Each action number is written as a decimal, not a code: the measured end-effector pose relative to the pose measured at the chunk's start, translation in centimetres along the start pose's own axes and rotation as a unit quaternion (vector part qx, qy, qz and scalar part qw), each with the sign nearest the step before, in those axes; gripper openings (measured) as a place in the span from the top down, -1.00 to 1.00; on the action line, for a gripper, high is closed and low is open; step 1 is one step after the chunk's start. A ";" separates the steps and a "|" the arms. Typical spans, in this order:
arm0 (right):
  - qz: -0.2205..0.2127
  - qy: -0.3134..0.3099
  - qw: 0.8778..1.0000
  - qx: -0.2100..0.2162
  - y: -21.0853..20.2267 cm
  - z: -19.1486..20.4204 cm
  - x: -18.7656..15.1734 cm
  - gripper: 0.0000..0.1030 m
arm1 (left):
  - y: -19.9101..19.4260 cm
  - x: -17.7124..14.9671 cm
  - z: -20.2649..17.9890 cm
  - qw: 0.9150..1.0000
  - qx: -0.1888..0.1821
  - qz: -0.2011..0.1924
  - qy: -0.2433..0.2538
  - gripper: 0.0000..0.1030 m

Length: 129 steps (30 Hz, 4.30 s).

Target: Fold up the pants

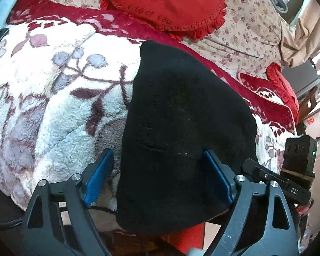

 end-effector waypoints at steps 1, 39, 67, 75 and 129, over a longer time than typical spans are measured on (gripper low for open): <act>-0.003 -0.009 1.000 -0.002 0.2 0.2 0.1 -0.27 | 0.1 0.0 -0.1 1.000 0.001 0.002 0.005 -0.73; -0.107 -0.112 0.981 -0.115 -0.1 2.5 11.1 0.05 | 3.9 10.3 -0.3 0.996 0.067 -0.010 0.062 -0.20; -0.138 -0.159 0.966 -0.149 -1.3 8.7 9.5 0.05 | -3.4 8.9 -0.7 0.973 0.205 -0.075 0.079 -0.19; -0.139 -0.161 0.967 -0.141 -2.4 9.5 8.5 0.05 | -5.1 8.4 -2.0 0.967 0.219 -0.090 0.090 -0.19; -0.138 -0.146 0.968 -0.149 -3.6 7.9 6.6 0.05 | -6.4 6.9 -3.0 0.963 0.223 -0.113 0.100 -0.20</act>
Point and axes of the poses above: each gripper's, at about its wrist camera, not at the fingertips, and y roughly the way its jaws point, z to its left, x to its top, the point moved 9 cm from there along y, roughly the way its jaws point, and after that the axes turned 12 degrees about y, right-handed, at the moved point
